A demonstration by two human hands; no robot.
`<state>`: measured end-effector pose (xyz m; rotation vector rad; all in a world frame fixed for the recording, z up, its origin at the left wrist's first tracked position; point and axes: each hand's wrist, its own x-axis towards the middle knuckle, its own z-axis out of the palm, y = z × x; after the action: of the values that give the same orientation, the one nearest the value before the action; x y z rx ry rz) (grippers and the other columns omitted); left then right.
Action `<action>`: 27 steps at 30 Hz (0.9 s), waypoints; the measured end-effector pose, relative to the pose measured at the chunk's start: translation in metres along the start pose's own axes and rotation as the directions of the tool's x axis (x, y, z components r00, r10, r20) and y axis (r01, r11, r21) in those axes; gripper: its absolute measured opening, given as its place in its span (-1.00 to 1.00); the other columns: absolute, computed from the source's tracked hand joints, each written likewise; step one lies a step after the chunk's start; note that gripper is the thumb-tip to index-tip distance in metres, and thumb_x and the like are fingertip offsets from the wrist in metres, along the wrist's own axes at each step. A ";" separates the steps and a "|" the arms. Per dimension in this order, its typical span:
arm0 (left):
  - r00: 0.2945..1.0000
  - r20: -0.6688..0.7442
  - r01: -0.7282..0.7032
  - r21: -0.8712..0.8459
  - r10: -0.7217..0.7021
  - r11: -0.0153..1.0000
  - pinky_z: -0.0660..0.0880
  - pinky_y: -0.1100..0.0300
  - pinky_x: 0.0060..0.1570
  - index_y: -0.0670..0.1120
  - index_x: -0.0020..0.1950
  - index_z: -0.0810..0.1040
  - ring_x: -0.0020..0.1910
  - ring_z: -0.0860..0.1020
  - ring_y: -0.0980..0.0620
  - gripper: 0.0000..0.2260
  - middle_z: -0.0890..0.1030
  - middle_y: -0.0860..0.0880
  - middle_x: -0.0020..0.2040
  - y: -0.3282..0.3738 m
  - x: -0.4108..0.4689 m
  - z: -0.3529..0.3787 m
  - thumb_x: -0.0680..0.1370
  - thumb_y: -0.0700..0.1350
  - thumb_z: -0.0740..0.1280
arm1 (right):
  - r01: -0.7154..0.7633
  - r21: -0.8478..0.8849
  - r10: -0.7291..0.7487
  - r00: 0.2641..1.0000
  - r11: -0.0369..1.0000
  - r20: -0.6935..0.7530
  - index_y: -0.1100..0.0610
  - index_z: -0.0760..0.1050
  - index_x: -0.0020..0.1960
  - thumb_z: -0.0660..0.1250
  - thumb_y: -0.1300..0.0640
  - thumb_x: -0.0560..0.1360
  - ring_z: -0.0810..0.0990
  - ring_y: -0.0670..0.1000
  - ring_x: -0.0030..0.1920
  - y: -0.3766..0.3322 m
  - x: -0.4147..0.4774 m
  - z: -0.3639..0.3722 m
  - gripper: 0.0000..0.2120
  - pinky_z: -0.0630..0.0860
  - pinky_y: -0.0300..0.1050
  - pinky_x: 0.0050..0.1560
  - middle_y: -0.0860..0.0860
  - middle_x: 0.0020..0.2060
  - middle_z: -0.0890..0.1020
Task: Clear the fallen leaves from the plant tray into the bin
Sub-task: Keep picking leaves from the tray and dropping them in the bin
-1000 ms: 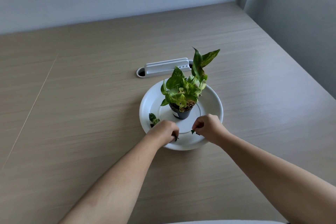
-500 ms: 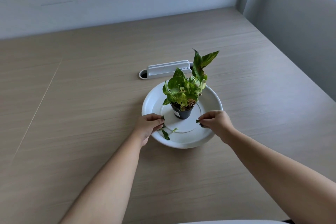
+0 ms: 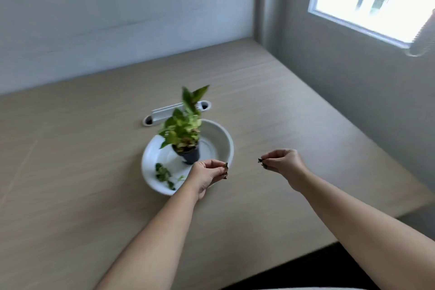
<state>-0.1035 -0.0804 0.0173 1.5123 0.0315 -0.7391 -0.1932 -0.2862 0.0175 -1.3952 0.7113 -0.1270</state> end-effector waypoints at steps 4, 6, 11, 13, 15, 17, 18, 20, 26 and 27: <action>0.972 0.236 -0.047 0.133 0.015 0.990 0.55 0.37 -0.36 -0.17 -0.27 0.59 -0.45 0.61 0.14 -0.85 0.64 0.04 -0.47 -0.004 -0.017 0.129 0.43 -0.39 0.39 | 0.023 0.019 -0.019 0.983 1.000 -0.181 0.28 0.62 -0.25 0.36 0.44 0.39 0.64 -0.08 -0.43 0.005 -0.043 -0.136 -0.88 0.59 -0.37 -0.33 0.11 -0.35 0.65; 0.944 0.329 -0.078 0.178 0.015 0.981 0.56 0.36 -0.35 -0.18 -0.26 0.59 -0.45 0.61 0.13 -0.86 0.64 0.03 -0.47 -0.007 -0.023 0.185 0.43 -0.39 0.38 | 0.046 0.026 -0.037 0.958 0.999 -0.284 0.25 0.59 -0.30 0.34 0.47 0.39 0.62 -0.12 -0.47 0.012 -0.065 -0.195 -0.82 0.57 -0.38 -0.37 0.12 -0.36 0.63; 0.828 0.557 -0.161 0.339 -0.060 0.927 0.54 0.39 -0.37 -0.18 -0.27 0.58 -0.47 0.59 0.17 -0.85 0.63 0.05 -0.49 -0.040 -0.059 0.361 0.44 -0.39 0.37 | -0.004 -0.008 -0.002 0.794 1.000 -0.608 0.29 0.59 -0.28 0.36 0.47 0.36 0.54 -0.03 -0.37 0.054 -0.151 -0.367 -0.87 0.55 -0.41 -0.42 0.09 -0.37 0.59; 0.782 0.612 -0.185 0.405 -0.115 0.895 0.53 0.42 -0.41 -0.17 -0.29 0.56 -0.52 0.56 0.21 -0.83 0.61 0.05 -0.52 -0.065 -0.076 0.419 0.44 -0.39 0.37 | -0.050 0.022 0.051 0.708 0.998 -0.704 0.37 0.60 -0.18 0.37 0.47 0.35 0.53 -0.03 -0.37 0.081 -0.187 -0.421 -0.92 0.54 -0.43 -0.41 0.11 -0.36 0.59; 0.735 0.650 -0.198 0.478 -0.194 0.856 0.53 0.43 -0.42 -0.16 -0.31 0.55 -0.54 0.55 0.22 -0.82 0.58 0.01 -0.49 -0.096 -0.089 0.468 0.43 -0.40 0.38 | -0.101 0.082 0.127 0.606 0.991 -0.785 0.31 0.62 -0.22 0.39 0.45 0.34 0.56 -0.02 -0.36 0.115 -0.223 -0.461 -0.91 0.59 -0.33 -0.32 0.15 -0.32 0.62; 0.690 0.670 -0.206 0.546 -0.274 0.812 0.52 0.44 -0.42 -0.16 -0.31 0.55 -0.54 0.55 0.23 -0.82 0.57 0.01 -0.50 -0.126 -0.098 0.501 0.42 -0.39 0.40 | -0.167 0.146 0.213 0.525 0.975 -0.824 0.22 0.61 -0.31 0.41 0.43 0.32 0.58 0.01 -0.35 0.150 -0.253 -0.479 -0.85 0.62 -0.22 -0.21 0.15 -0.32 0.63; 0.668 0.673 -0.214 0.582 -0.317 0.785 0.52 0.44 -0.43 -0.16 -0.32 0.56 -0.53 0.55 0.23 -0.82 0.57 0.03 -0.52 -0.143 -0.101 0.515 0.41 -0.39 0.41 | -0.205 0.173 0.254 0.488 0.963 -0.835 0.18 0.60 -0.34 0.42 0.42 0.32 0.58 0.01 -0.37 0.169 -0.266 -0.484 -0.82 0.61 -0.26 -0.24 0.14 -0.36 0.64; 0.635 0.663 -0.238 0.656 -0.397 0.716 0.51 0.44 -0.43 -0.14 -0.34 0.57 -0.52 0.56 0.23 -0.81 0.57 0.01 -0.49 -0.180 -0.100 0.533 0.40 -0.38 0.43 | -0.288 0.218 0.330 0.433 0.932 -0.839 0.13 0.59 -0.38 0.43 0.41 0.31 0.58 -0.01 -0.42 0.206 -0.286 -0.485 -0.78 0.55 -0.36 -0.37 0.12 -0.42 0.63; 0.610 0.516 -0.323 0.855 -0.601 0.406 0.62 0.23 -0.18 -0.09 -0.37 0.59 -0.30 0.59 0.10 -0.81 0.57 -0.04 -0.33 -0.286 -0.069 0.528 0.38 -0.32 0.46 | -0.481 0.346 0.541 0.358 0.806 -0.761 0.10 0.64 -0.36 0.43 0.34 0.26 0.58 -0.08 -0.47 0.285 -0.304 -0.450 -0.85 0.46 -0.37 -0.42 0.04 -0.52 0.63; 0.620 0.479 -0.318 0.878 -0.621 0.359 0.63 0.23 -0.19 -0.09 -0.38 0.59 -0.28 0.60 0.09 -0.80 0.59 -0.04 -0.32 -0.300 -0.062 0.525 0.38 -0.32 0.47 | -0.498 0.365 0.567 0.350 0.787 -0.746 0.09 0.63 -0.38 0.42 0.33 0.25 0.58 -0.10 -0.48 0.296 -0.301 -0.444 -0.85 0.45 -0.36 -0.42 0.01 -0.54 0.62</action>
<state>-0.5088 -0.4948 -0.1657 2.1207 -1.1490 -1.7871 -0.7582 -0.4583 -0.1447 -0.8780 1.9488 -0.3032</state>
